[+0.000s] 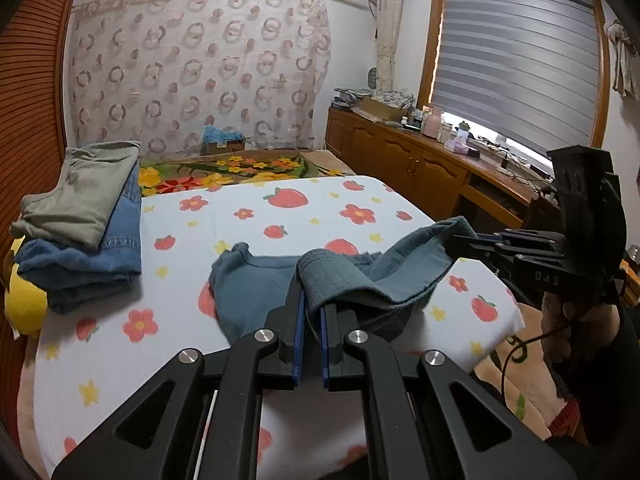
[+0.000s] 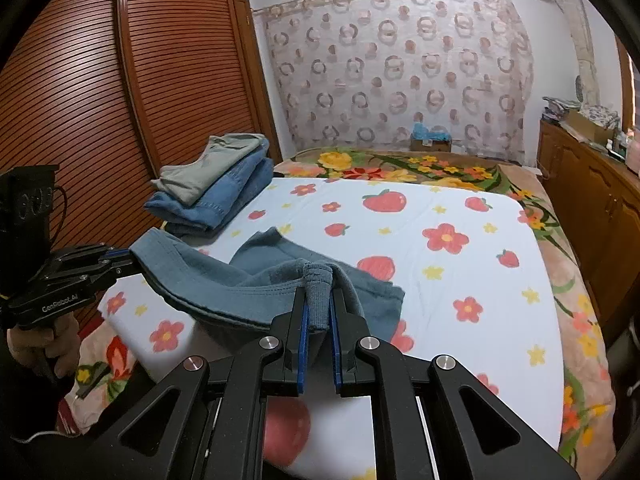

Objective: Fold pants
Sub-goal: 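Carry the hems with both grippers over toward the waistband, folding the shorts in half, then lower the hems onto the waistband and open both grippers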

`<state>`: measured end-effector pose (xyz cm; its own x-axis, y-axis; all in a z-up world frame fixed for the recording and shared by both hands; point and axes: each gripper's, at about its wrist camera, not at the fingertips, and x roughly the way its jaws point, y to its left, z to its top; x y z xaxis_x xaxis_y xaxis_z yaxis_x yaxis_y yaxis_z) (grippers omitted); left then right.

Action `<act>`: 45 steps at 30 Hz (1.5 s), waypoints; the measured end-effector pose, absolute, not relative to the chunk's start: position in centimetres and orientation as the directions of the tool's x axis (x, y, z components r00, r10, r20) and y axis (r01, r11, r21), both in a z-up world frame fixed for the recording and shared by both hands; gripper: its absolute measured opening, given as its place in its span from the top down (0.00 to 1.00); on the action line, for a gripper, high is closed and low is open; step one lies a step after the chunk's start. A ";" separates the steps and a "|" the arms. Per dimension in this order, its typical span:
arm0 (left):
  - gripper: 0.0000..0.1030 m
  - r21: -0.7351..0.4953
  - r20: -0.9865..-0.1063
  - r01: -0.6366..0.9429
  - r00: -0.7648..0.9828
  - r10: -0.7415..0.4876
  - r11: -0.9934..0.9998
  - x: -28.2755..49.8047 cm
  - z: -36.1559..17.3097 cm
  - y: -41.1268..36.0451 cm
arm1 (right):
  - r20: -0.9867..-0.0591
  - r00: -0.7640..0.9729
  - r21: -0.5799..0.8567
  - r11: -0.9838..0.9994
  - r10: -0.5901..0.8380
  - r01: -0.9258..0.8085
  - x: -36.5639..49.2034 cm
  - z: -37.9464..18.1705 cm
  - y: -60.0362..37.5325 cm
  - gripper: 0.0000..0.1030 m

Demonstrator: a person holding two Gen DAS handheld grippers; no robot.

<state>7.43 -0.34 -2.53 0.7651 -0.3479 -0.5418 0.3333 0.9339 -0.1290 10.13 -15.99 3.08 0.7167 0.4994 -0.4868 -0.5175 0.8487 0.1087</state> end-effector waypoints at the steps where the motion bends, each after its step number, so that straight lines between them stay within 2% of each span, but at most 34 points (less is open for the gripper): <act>1: 0.94 -0.128 -0.543 0.330 0.766 -0.344 0.935 7.9 -2.5 -0.3 | -0.487 0.718 0.108 0.850 0.498 -0.516 10.5 3.0 -15.9 0.91; 7: 0.94 -0.124 -0.563 0.306 0.761 -0.321 0.944 10.0 -3.1 -0.2 | -0.515 0.718 0.090 0.863 0.468 -0.498 13.1 2.4 -14.7 0.91; 12: 0.86 -0.122 -0.600 0.279 0.743 -0.295 0.952 11.2 -4.1 0.1 | -0.549 0.706 0.081 0.869 0.447 -0.487 14.9 1.3 -13.8 0.91; 15: 0.73 -0.128 -0.605 0.280 0.738 -0.298 0.951 11.0 -4.3 0.2 | -0.564 0.699 0.085 0.873 0.440 -0.481 15.5 0.9 -13.6 0.91; 17: 0.58 -0.133 -0.598 0.281 0.742 -0.303 0.950 10.8 -4.2 0.3 | -0.573 0.694 0.091 0.875 0.437 -0.476 15.9 0.8 -13.6 0.91; 18: 0.56 -0.141 -0.588 0.285 0.747 -0.312 0.948 10.6 -4.1 0.5 | -0.577 0.690 0.094 0.875 0.436 -0.474 16.1 0.6 -13.6 0.91; 26: 0.56 -0.135 -0.581 0.282 0.754 -0.306 0.950 9.9 -4.3 0.9 | -0.596 0.689 0.090 0.886 0.413 -0.454 17.7 0.4 -13.1 0.91; 27: 0.56 -0.135 -0.590 0.279 0.748 -0.303 0.951 9.9 -4.7 0.9 | -0.596 0.687 0.092 0.885 0.416 -0.456 17.7 0.5 -13.1 0.85; 32: 0.56 -0.141 -0.627 0.268 0.720 -0.295 0.953 9.9 -6.5 1.1 | -0.585 0.710 0.066 0.895 0.393 -0.441 16.7 0.9 -13.7 0.71; 37: 0.56 -0.141 -0.668 0.265 0.686 -0.289 0.954 9.7 -8.5 1.3 | -0.584 0.705 0.055 0.886 0.402 -0.460 14.8 0.6 -14.9 0.70; 45: 0.56 -0.122 -0.697 0.264 0.663 -0.272 0.957 10.9 -9.5 0.8 | -0.651 0.663 0.015 0.880 0.369 -0.475 13.9 -1.6 -16.1 0.70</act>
